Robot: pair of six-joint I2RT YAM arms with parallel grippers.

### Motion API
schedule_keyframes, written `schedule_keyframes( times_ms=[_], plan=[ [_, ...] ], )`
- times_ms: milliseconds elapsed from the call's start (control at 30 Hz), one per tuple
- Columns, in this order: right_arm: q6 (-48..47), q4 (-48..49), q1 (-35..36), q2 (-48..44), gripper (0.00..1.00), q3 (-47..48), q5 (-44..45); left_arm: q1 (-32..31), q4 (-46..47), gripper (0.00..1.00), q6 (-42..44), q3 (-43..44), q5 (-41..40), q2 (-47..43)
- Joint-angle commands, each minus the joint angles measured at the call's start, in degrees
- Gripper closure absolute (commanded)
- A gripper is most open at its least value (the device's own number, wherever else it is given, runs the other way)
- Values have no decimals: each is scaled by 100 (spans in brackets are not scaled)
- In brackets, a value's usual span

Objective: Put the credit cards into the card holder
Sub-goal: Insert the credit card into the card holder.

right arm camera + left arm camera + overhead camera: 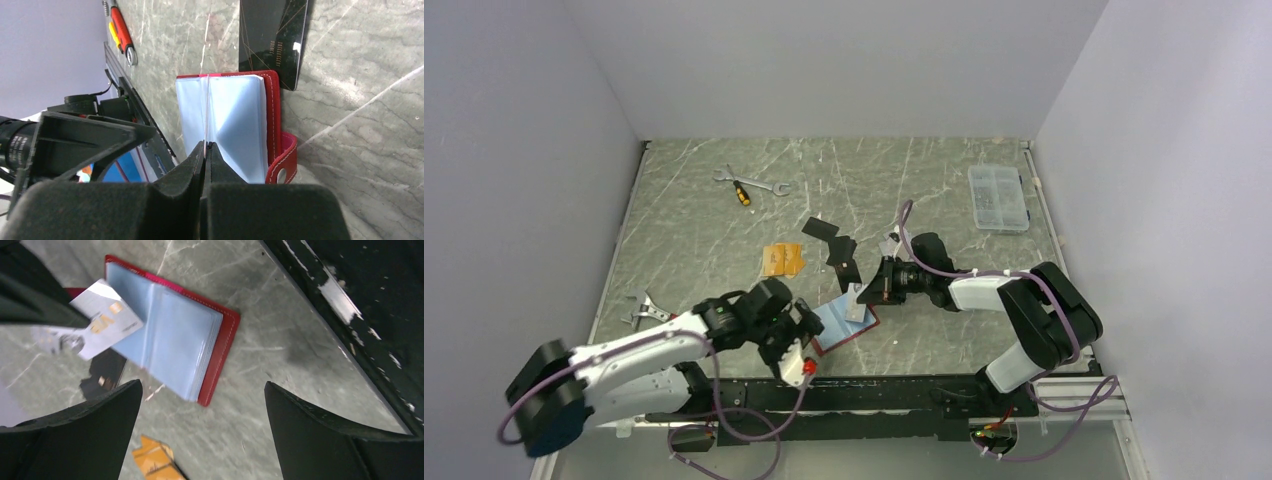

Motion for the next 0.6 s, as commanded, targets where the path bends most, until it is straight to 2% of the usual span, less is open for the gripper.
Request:
schedule_keyframes(
  times_ms=[0, 100, 400, 567],
  plan=[
    [56, 577, -30, -170, 100, -49, -152, -52, 743, 1, 261, 572, 359, 1120],
    [10, 589, -30, -205, 100, -76, -169, -45, 844, 2, 583, 542, 381, 1470],
    [40, 1117, -67, 63, 100, -259, -266, -33, 167, 22, 1021, 1178, 163, 2736],
    [142, 1485, -65, 360, 100, -321, -341, -27, -306, 40, 1210, 1491, -1, 3180]
  ],
)
